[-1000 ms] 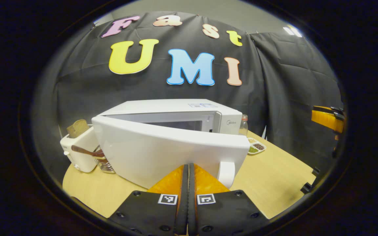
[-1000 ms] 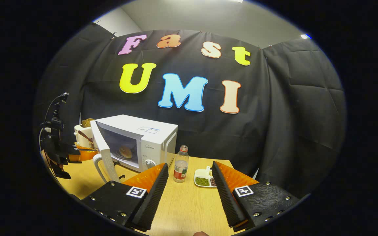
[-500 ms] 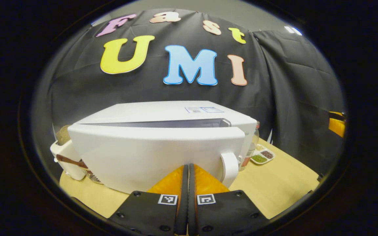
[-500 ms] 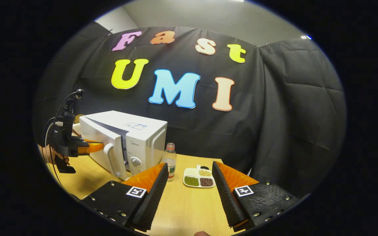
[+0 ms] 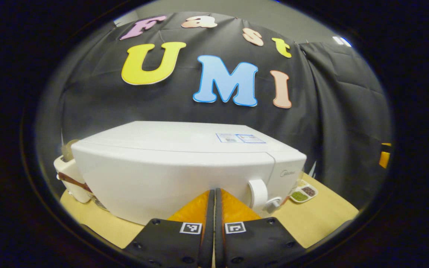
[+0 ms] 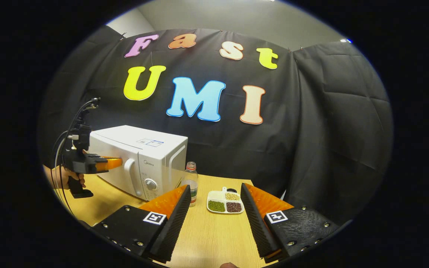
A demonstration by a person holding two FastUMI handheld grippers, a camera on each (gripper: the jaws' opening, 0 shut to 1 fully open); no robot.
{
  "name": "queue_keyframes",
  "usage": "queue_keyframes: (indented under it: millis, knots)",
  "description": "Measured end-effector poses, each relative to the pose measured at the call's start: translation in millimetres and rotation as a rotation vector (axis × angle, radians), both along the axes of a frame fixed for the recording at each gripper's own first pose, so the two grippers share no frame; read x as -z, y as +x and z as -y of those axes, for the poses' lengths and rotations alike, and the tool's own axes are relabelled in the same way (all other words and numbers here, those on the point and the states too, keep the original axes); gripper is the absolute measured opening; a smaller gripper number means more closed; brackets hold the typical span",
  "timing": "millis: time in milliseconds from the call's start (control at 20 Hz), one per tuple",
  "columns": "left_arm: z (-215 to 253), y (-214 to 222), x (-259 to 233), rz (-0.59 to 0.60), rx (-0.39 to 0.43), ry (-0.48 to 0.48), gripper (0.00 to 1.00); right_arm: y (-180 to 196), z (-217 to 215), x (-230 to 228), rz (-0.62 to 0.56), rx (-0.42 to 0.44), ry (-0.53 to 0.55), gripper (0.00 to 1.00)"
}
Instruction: Open the microwave oven with the left hand, put the food in, and close the microwave oven.
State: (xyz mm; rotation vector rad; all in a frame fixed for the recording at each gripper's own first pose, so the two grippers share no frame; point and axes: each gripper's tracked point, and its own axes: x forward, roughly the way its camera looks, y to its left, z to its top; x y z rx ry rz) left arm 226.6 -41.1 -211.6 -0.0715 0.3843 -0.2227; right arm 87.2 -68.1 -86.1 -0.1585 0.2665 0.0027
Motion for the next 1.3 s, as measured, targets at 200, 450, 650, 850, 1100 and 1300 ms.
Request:
queue_keyframes:
  millis: [200, 450, 650, 850, 1100, 1300]
  knots:
    - [2.0, -9.2, -20.7, 0.023, -0.01, -0.018, 0.07, -3.3, -16.6, -7.3, 0.015, -0.03, 0.017, 0.82]
    - [-18.6, -62.0, -80.1, 0.105, -0.031, -0.037, 0.08, -10.8, -40.9, -16.9, 0.043, -0.07, 0.047, 0.82]
    - [-50.3, -106.7, -121.5, 0.178, -0.086, -0.001, 0.08, -20.6, -59.7, -20.8, 0.06, -0.1, 0.069, 0.82]
    - [-74.4, -150.5, -147.9, 0.213, -0.114, 0.068, 0.19, -32.9, -83.8, -28.6, 0.094, -0.122, 0.103, 0.82]
    - [-88.3, -186.3, -181.6, 0.29, -0.126, 0.123, 0.78, -47.8, -95.4, -43.8, 0.146, -0.093, 0.13, 0.82]
    - [-97.3, -203.7, -196.1, 0.326, -0.159, 0.116, 0.93, -59.6, -101.6, -52.1, 0.179, -0.089, 0.116, 0.82]
